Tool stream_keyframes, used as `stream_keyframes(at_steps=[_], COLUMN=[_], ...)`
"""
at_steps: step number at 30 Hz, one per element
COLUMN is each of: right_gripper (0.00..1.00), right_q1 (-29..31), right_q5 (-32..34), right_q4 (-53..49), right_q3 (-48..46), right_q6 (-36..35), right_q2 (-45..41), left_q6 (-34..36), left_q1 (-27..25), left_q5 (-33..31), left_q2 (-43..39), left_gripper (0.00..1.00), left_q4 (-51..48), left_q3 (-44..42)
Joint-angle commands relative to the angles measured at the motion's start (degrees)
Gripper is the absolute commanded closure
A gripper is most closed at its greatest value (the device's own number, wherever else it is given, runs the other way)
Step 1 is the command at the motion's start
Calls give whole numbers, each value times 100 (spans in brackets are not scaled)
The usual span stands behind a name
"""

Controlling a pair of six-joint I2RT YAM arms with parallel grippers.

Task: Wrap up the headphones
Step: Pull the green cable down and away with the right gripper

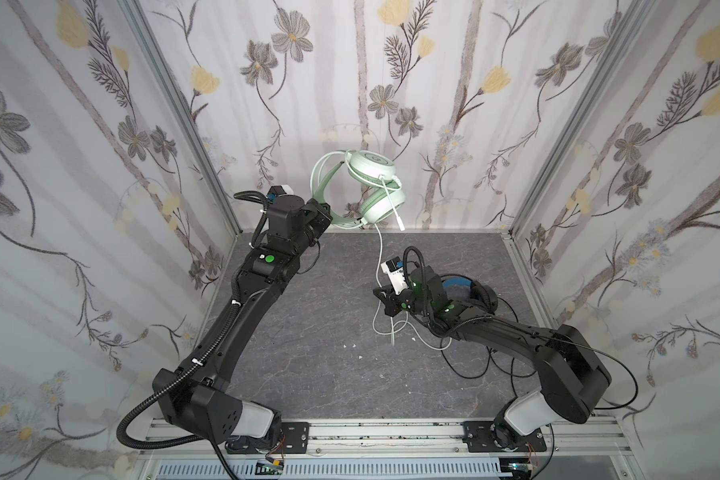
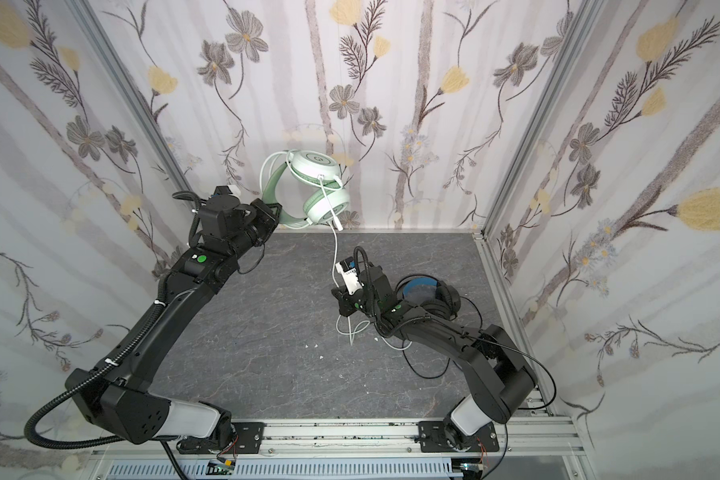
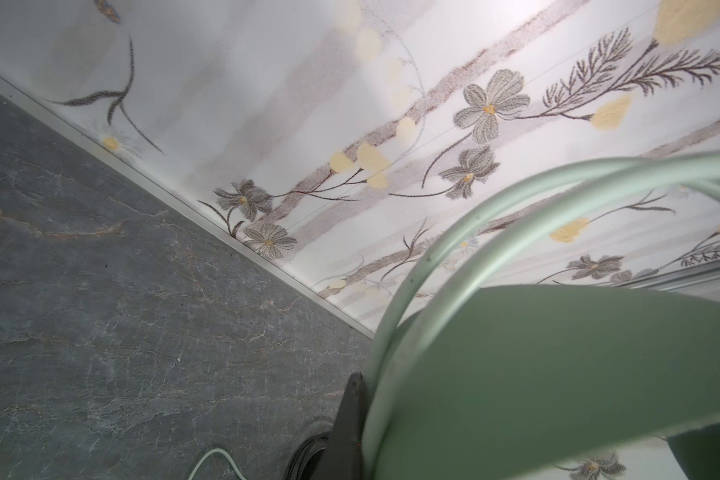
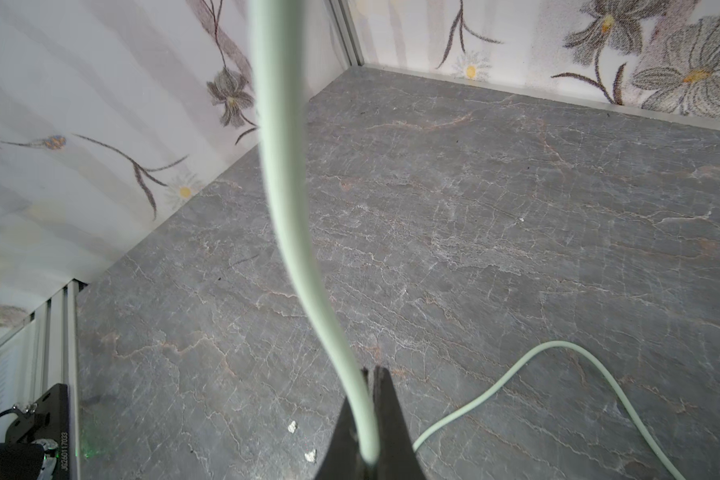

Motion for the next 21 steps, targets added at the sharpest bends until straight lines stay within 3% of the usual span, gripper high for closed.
stream_keyframes(at_steps=[1,11,21], right_gripper=[100,100,100], right_q1=[206,1305,1452], right_q5=[674,1585,2142], right_q4=[-707,-2446,-3845], right_q3=[171,1311,2696], right_q6=[-476,-1005,-1472], right_q2=[-166,-276,-312], left_q6=[-557,191,1303], left_q1=[8,-70,-257], left_q5=[-508,-1530,-2051], left_q2=[136,983,1032], left_gripper=[100,100,100], left_q4=[271,-607,-957], left_q3=[147,638,498])
